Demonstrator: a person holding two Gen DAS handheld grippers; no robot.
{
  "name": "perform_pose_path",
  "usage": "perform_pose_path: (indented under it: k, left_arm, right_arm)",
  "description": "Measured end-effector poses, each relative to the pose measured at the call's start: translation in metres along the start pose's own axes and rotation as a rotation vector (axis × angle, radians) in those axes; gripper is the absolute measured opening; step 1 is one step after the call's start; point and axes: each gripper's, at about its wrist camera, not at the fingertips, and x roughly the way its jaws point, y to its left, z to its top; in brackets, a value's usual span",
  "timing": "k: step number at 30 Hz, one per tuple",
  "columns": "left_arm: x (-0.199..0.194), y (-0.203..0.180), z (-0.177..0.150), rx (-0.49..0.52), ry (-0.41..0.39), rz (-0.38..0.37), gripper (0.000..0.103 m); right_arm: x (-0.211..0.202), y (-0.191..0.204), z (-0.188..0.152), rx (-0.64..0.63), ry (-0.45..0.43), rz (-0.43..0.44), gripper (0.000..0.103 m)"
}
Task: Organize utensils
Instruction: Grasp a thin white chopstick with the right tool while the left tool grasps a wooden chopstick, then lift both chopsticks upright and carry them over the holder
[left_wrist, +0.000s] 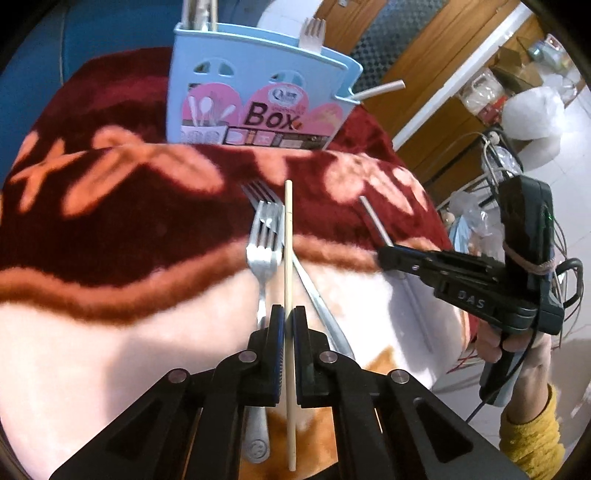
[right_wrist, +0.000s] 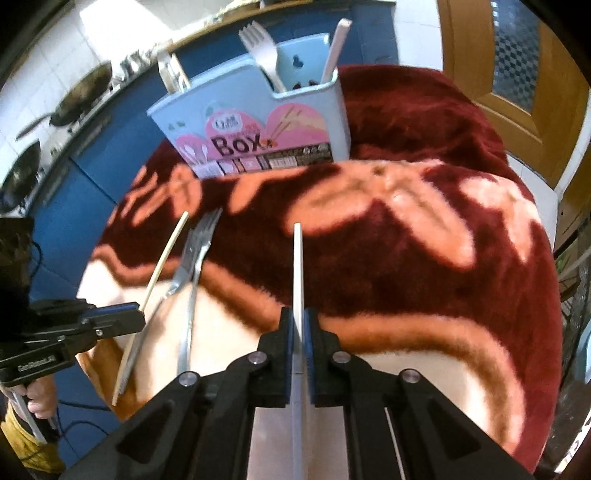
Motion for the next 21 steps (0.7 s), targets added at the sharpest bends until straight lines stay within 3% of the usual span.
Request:
perform_pose_path:
  k: [15,21]
  left_arm:
    - [-0.041,0.004,0.03,0.012,-0.314,0.008,0.004]
    - [-0.055,0.006,0.054,0.008,-0.425,0.01,0.004]
  right_arm:
    - [-0.052,0.025,0.018,-0.018,-0.399,0.056,0.007]
    - [-0.058,0.028,0.039,-0.023,-0.483,0.059,0.007]
